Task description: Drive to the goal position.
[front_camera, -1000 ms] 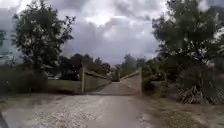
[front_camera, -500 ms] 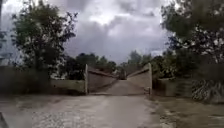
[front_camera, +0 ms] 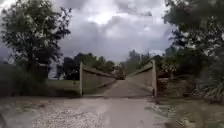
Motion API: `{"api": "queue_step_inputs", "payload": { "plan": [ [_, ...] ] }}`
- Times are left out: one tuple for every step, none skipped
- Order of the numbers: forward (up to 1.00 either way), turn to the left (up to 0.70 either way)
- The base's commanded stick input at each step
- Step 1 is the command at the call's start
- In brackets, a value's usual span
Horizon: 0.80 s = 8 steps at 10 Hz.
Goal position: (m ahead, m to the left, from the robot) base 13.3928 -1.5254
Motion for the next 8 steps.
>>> {"api": "queue_step_inputs", "payload": {
  "plan": [
    [1.0, 0.0],
    [1.0, 0.0],
    [1.0, 0.0],
    [1.0, 0.0],
    [1.0, 0.0],
    [1.0, 0.0],
    [1.0, 0.0],
    [1.0, 0.0]
  ]
}}
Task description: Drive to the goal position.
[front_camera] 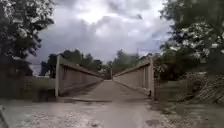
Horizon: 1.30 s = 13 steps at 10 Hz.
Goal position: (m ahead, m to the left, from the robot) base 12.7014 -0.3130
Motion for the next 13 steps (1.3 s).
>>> {"api": "queue_step_inputs", "payload": {
  "plan": [
    [1.0, 0.0],
    [1.0, 0.0],
    [1.0, 0.0],
    [1.0, 0.0],
    [1.0, 0.0],
    [1.0, 0.0],
    [1.0, 0.0],
    [1.0, 0.0],
    [1.0, 0.0],
    [1.0, 0.0],
    [1.0, 0.0],
    [1.0, 0.0],
    [1.0, 0.0]
  ]
}}
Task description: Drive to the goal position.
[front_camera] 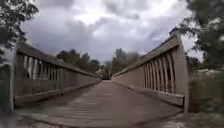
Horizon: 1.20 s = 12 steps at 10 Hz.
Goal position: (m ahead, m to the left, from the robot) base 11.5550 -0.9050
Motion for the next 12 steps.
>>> {"api": "queue_step_inputs", "payload": {
  "plan": [
    [1.0, 0.0],
    [1.0, 0.0],
    [1.0, 0.0],
    [1.0, 0.0],
    [1.0, 0.0],
    [1.0, 0.0],
    [1.0, 0.0],
    [1.0, 0.0],
    [1.0, 0.0],
    [1.0, 0.0],
    [1.0, 0.0],
    [1.0, 0.0]
  ]
}}
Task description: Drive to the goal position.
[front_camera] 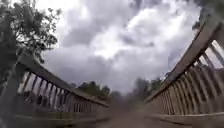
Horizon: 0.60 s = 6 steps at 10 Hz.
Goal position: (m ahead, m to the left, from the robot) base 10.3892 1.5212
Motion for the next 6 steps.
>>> {"api": "queue_step_inputs", "payload": {
  "plan": [
    [1.0, 0.0],
    [1.0, 0.0],
    [1.0, 0.0],
    [1.0, 0.0],
    [1.0, 0.0],
    [1.0, 0.0]
  ]
}}
